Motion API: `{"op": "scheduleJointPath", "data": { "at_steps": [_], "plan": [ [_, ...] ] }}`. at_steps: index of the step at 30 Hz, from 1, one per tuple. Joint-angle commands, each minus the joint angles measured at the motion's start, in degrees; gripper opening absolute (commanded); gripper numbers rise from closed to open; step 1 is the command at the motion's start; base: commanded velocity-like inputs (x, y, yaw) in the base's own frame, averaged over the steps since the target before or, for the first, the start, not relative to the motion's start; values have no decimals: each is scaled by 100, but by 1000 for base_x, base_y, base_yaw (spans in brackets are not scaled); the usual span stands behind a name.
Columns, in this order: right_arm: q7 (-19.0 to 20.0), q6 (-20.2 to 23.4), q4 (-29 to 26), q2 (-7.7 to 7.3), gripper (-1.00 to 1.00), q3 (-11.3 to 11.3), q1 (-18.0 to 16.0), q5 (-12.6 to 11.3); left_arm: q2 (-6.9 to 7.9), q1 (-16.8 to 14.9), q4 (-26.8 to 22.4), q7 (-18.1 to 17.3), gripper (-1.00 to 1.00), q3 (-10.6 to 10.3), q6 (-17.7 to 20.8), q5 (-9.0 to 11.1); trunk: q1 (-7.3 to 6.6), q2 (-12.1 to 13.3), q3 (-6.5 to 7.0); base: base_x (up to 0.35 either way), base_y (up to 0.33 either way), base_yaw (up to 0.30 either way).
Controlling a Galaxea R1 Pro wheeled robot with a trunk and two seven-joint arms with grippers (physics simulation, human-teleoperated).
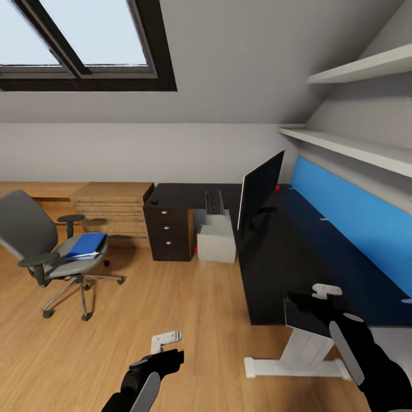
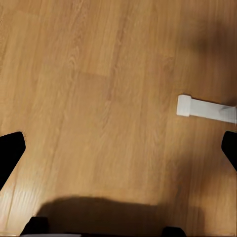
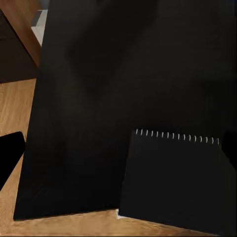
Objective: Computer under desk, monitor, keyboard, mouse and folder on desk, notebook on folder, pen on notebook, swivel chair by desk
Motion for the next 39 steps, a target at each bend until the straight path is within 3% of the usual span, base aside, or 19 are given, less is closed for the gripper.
{"op": "scheduleJointPath", "data": {
  "at_steps": [1,17,21,24,25,27,33,38,39],
  "plan": [
    [25,32,-6,2,100,-12,-3,-11,2,-5,-8,57,100,-7,8,60,-25,34,10,-337,0,0],
    [29,33,9,-6,100,-24,-2,-246,2,-5,-8,57,100,-3,8,60,-376,676,343,-336,0,-187],
    [34,33,19,-13,100,-26,-1,-331,5,-5,-11,57,100,-2,8,60,-376,676,358,-184,0,-265],
    [47,33,56,-26,100,-35,-1,-477,8,-5,-24,56,100,3,8,60,-376,676,370,-66,0,-267],
    [116,38,93,-60,100,-55,-1,-731,8,-5,-83,57,100,5,7,66,-376,676,373,-14,0,-268],
    [155,41,115,-78,100,-71,-1,-800,7,-5,-121,57,100,10,8,72,-376,676,381,-10,0,-269],
    [497,99,231,-174,100,-256,-1,-1087,3,-5,-278,57,100,104,8,89,-310,555,343,-3,0,-192],
    [1186,303,456,-300,100,-570,-1,-1443,2,-5,-338,57,100,152,8,82,-200,355,256,-1,0,-47],
    [1464,374,562,-340,100,-735,-1,-1541,2,-5,-344,57,100,159,8,81,-178,315,238,0,0,-18]
  ]
}}
